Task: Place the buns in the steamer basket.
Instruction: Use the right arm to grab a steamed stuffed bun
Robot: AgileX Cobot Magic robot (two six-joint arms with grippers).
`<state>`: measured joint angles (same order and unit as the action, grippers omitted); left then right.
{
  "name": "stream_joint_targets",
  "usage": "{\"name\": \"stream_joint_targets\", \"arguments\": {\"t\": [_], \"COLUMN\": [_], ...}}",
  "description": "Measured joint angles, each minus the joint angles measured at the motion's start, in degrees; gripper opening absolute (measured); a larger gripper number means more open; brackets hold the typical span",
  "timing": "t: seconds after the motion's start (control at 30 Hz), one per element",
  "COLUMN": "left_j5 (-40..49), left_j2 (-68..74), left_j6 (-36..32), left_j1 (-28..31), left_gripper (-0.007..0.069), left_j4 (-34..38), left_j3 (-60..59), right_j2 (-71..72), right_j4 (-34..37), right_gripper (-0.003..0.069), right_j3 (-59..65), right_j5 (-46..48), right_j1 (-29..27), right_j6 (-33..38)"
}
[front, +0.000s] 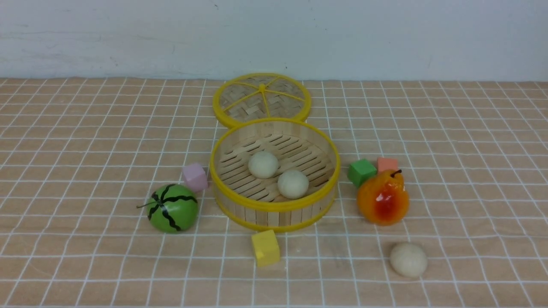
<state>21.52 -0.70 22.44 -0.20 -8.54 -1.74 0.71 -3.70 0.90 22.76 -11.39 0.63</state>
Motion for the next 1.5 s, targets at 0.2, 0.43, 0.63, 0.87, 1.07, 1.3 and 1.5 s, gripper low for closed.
{"name": "stream_joint_targets", "arguments": {"t": [0.2,0.43,0.63,0.87,1.07,1.3,1.5], "left_j5": [0.0,0.0,0.0,0.0,0.0,0.0,0.0], "left_j2": [0.0,0.0,0.0,0.0,0.0,0.0,0.0], "left_j6": [0.0,0.0,0.0,0.0,0.0,0.0,0.0], "left_j1": [0.0,0.0,0.0,0.0,0.0,0.0,0.0], "left_gripper": [0.0015,0.0017,0.0017,0.002,0.0026,0.0036,0.0036], "left_j4": [0.0,0.1,0.1,0.1,0.1,0.1,0.1], "left_j3": [0.0,0.0,0.0,0.0,0.0,0.0,0.0], "right_j2": [0.0,0.0,-0.1,-15.3,-36.2,-59.4,-74.7], "right_j4": [1.0,2.2,8.2,10.8,9.0,14.5,22.4], "right_gripper": [0.0241,0.0241,0.0241,0.0241,0.0241,0.0241,0.0241], "right_j3": [0.7,0.7,-4.4,-31.9,-49.5,-53.6,-56.8], "right_j5": [-15.8,-40.7,-43.7,-20.7,0.2,7.4,18.4], "right_j1": [0.0,0.0,0.0,0.0,0.4,6.4,16.3], "right_j6": [-2.2,-7.7,-15.6,-15.1,-11.9,0.4,12.6]}}
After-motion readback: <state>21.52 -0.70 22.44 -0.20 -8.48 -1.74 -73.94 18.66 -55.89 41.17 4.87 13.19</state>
